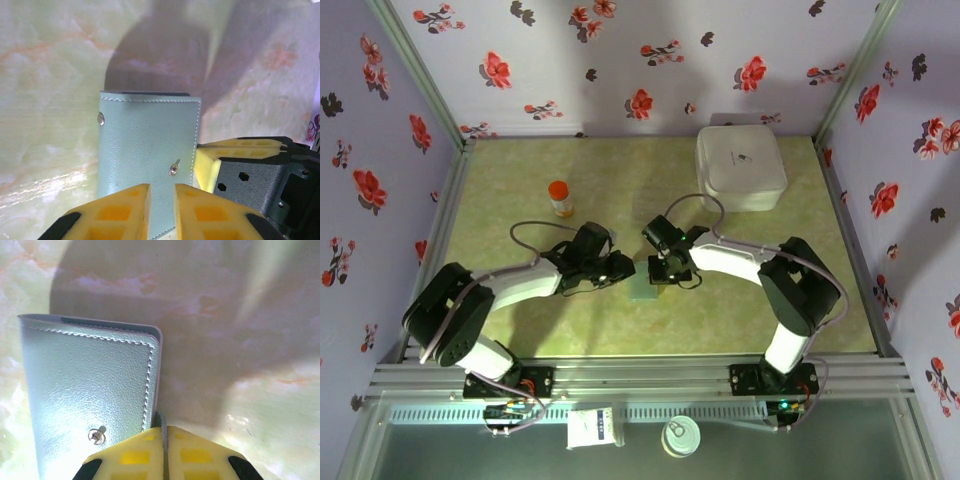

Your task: Take the credit cards out of the card holder

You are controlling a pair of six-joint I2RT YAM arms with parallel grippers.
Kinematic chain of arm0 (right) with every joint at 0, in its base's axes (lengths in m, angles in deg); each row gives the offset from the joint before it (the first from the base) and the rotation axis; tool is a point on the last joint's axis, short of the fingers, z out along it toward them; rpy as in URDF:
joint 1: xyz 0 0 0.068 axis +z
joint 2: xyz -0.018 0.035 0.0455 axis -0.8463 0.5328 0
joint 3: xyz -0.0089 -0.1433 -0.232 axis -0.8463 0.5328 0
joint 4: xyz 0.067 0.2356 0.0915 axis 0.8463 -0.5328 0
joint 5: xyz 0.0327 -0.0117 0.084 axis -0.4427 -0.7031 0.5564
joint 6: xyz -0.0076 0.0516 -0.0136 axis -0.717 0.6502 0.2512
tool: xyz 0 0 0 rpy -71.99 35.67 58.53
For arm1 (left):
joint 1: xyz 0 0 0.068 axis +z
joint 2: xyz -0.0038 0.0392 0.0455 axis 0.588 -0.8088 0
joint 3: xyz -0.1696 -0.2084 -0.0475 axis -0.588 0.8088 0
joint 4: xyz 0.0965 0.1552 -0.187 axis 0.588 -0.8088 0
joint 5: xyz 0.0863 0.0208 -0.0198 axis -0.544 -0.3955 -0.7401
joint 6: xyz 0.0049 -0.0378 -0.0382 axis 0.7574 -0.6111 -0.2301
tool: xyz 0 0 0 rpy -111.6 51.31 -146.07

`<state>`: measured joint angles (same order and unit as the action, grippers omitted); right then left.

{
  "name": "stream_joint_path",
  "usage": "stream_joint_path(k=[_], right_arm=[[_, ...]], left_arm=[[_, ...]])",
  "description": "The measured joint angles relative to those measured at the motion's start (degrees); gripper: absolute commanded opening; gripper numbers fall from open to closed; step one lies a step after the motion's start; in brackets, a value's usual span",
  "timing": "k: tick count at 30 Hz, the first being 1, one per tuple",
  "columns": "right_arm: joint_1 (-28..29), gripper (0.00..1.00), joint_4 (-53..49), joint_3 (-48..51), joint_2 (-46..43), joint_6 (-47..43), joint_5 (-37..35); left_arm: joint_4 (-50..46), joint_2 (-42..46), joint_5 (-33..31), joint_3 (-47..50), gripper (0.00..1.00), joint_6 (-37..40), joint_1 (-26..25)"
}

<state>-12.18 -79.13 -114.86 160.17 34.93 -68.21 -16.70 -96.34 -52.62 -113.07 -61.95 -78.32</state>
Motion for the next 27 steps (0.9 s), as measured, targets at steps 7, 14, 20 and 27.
stream_joint_path(k=[7, 14, 20, 27], right_arm=[[0.0, 0.02, -6.32, -4.02, -2.34, -2.71, -1.64], [0.02, 0.02, -10.75, -6.45, -4.0, -3.52, -3.26], [0.35, 0.03, -12.94, -8.68, -4.17, -3.93, -3.69], [1.62, 0.03, -13.55, -10.84, -4.13, -4.5, -3.65]], left_arm=[[-2.58, 3.3, -1.33, 0.0, 0.22, 1.42, 1.27], [-5.42, 4.72, -2.38, 0.0, 0.23, 3.28, 2.47], [-7.21, 6.05, -2.75, 0.0, 0.24, 4.55, 2.84], [-7.89, 6.25, -3.02, 0.0, 0.24, 5.22, 3.28]])
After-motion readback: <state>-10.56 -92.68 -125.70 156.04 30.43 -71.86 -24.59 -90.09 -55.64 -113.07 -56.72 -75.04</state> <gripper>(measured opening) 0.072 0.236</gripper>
